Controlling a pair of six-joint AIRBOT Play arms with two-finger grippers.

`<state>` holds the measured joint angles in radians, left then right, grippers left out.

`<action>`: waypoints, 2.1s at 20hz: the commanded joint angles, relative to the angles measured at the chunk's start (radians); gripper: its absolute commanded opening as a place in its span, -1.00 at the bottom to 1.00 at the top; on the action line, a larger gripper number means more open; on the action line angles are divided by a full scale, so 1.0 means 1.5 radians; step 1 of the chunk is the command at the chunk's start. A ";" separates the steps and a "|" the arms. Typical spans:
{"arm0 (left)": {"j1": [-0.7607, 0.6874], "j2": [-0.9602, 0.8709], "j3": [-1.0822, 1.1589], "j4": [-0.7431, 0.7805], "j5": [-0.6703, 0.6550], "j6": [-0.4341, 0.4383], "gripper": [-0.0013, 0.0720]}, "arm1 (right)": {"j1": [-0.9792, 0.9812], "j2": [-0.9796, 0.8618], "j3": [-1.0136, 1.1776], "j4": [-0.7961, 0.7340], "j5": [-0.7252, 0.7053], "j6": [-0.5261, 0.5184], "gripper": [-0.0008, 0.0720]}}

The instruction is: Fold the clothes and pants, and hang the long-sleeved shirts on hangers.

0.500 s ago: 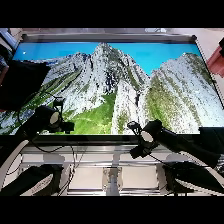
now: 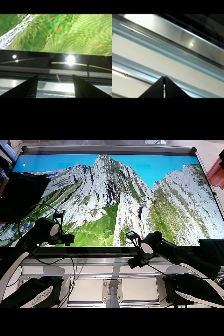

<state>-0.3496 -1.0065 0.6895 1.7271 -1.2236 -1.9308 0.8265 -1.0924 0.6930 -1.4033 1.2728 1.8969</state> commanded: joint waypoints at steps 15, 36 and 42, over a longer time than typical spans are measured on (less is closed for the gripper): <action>0.003 -0.001 0.000 0.278 0.032 0.145 0.37 | -0.004 -0.001 0.184 -0.110 -0.196 -0.044 -0.94; 0.317 -0.373 0.309 0.584 0.200 0.120 0.39 | -0.004 -0.001 0.184 -0.107 -0.194 -0.044 -0.94; 0.386 -0.421 0.333 0.589 0.161 0.118 0.37 | -0.004 -0.001 0.185 -0.107 -0.178 -0.044 -0.94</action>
<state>0.1844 -1.6028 1.1717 2.6007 -0.9508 -1.7508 0.8204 -1.0935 0.9691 -1.5654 0.9947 1.8305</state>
